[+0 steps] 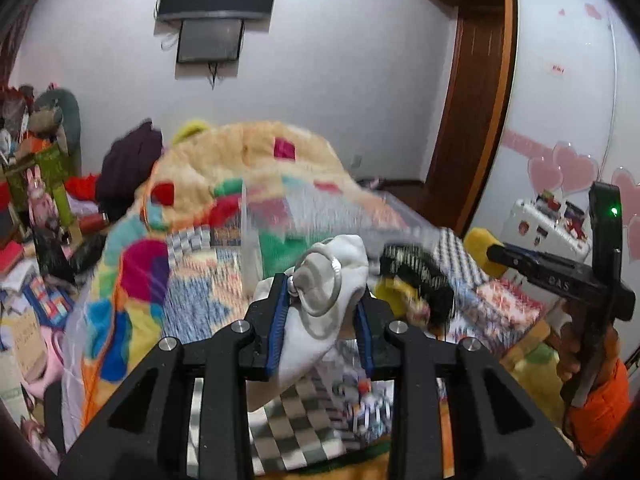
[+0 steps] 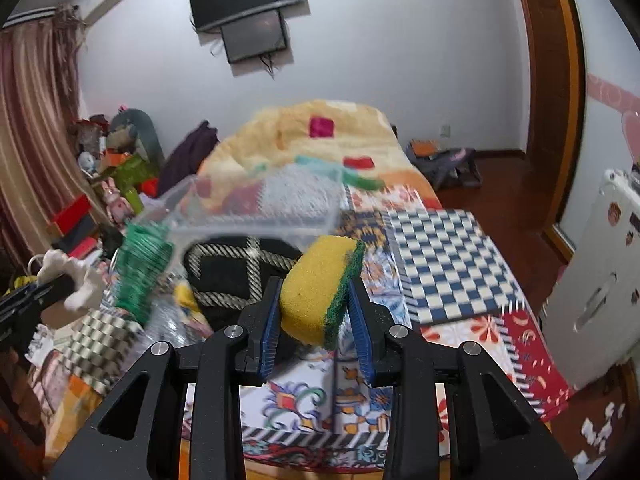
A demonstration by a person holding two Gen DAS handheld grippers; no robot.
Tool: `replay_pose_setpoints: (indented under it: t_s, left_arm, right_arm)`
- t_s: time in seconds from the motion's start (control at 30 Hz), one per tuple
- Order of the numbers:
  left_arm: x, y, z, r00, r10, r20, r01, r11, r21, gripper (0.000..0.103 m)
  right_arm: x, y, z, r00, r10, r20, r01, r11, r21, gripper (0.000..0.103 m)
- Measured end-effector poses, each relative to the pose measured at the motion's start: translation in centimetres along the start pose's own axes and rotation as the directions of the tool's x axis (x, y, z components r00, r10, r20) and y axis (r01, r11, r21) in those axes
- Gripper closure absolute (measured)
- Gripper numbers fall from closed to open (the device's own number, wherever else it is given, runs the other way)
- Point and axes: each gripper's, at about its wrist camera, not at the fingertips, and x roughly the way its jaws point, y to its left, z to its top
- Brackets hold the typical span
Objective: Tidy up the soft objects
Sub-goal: 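Carry the sponge with the right tool into the box while the left tool drops the white bag in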
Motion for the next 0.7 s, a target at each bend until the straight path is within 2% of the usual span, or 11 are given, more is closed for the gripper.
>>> replay_pose_setpoints:
  t_s: [0.13, 0.27, 0.47, 0.7]
  left_arm:
    - [-0.5, -0.4, 2.7, 0.996, 0.009, 0.086, -0.010, 1.000, 0.007, 0.073]
    - [0.3, -0.4, 4.8, 0.991, 0.030, 0.131, -0.030, 1.000, 0.005, 0.072]
    - [3.9, 1.0, 6.8, 0.996, 0.021, 0.086, -0.019, 1.000, -0.023, 0.073]
    - [8.7, 2.6, 8.5, 1.000, 0.016, 0.001, -0.016, 0.998, -0.063, 0.072]
  right_arm:
    - [-0.9, 0.4, 1.8, 0.998, -0.007, 0.057, 0.009, 1.000, -0.027, 0.073]
    - [-0.9, 0.5, 3.6, 0.995, 0.004, 0.096, 0.000, 0.999, -0.035, 0.073]
    - [0.6, 1.3, 5.4, 0.993, 0.024, 0.120, -0.018, 0.998, -0.057, 0.073]
    - [3.0, 1.5, 7.2, 0.992, 0.068, 0.110, -0.063, 0.997, -0.042, 0.073]
